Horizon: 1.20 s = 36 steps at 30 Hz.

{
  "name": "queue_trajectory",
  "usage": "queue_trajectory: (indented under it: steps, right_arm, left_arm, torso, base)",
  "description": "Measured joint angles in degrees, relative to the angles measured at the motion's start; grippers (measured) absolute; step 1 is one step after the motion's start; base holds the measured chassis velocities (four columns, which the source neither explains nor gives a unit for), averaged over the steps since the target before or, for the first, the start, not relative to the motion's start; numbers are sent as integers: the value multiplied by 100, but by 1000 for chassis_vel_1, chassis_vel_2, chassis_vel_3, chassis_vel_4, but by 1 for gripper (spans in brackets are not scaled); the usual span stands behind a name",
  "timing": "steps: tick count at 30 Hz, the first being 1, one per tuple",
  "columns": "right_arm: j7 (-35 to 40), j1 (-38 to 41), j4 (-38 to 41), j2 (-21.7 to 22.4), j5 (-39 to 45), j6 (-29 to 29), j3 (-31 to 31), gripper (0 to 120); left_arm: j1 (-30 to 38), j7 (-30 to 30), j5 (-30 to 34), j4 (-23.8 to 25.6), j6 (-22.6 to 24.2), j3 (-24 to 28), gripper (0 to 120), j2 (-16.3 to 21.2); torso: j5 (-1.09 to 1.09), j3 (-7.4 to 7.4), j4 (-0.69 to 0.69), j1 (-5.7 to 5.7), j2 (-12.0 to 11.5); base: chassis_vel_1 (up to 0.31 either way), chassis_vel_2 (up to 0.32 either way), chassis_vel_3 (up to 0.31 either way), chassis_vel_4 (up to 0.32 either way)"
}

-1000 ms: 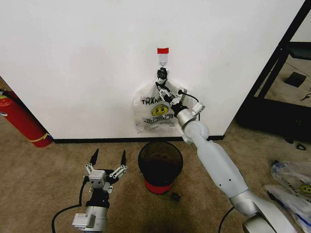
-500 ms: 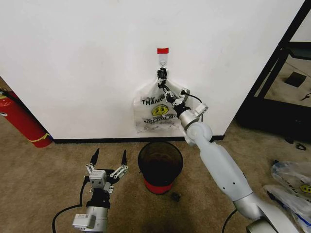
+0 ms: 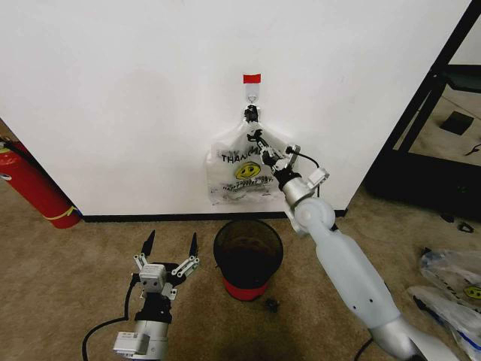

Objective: Pick up the garbage bag from the wall and place it over the trash bin.

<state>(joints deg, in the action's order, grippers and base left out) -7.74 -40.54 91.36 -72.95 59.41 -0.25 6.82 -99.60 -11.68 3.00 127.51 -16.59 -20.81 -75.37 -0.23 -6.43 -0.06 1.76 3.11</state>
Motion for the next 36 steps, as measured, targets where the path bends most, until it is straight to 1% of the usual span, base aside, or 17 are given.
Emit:
queue_trajectory:
  steps: [8,11,14,18,20,23,25,28,30,36]
  right_arm:
    - [-22,-740,524,30,-215,-10,269,0]
    - [-73,-1198,854,108,-333,-9,409,0]
    - [-105,-1477,1081,173,-408,-5,515,0]
    - [-127,-1590,1187,201,-456,1,558,0]
    - [-182,-1893,1449,273,-610,20,681,0]
    - [-218,-2055,1586,298,-699,35,760,0]
    - [-285,-2337,1806,322,-935,72,901,0]
    - [-438,-2811,2086,374,-1615,214,1063,0]
    - [-505,-3111,2237,376,-1908,301,1151,0]
    - [-598,-3563,2440,304,-2283,455,1321,0]
  left_arm:
    - [27,-4,-1,-28,14,64,100,52]
    - [35,-7,-5,-28,26,114,100,76]
    - [47,-7,-9,-28,34,151,100,90]
    - [50,-7,-10,-28,36,169,100,97]
    - [61,-7,-11,-28,38,210,100,116]
    - [66,-8,-11,-28,38,234,100,124]
    - [82,-11,-11,-28,38,276,100,142]
    - [111,-13,-11,-31,38,348,100,174]
    - [129,-14,-12,-32,38,391,100,193]
    - [138,-15,-13,-33,37,459,100,216]
  torso:
    - [0,0,0,0,0]
    - [0,0,-1,0,0]
    - [0,0,0,0,0]
    - [0,1,0,0,0]
    - [0,0,0,0,0]
    - [0,0,1,0,0]
    - [0,1,0,0,0]
    - [0,0,0,0,0]
    - [0,0,0,0,0]
    - [0,0,0,0,0]
  base:
    - [0,0,0,0]
    - [0,0,0,0]
    - [0,0,0,0]
    - [0,0,0,0]
    - [0,0,0,0]
    - [0,0,0,0]
    - [0,0,0,0]
    - [0,0,0,0]
    - [0,0,0,0]
    - [0,0,0,0]
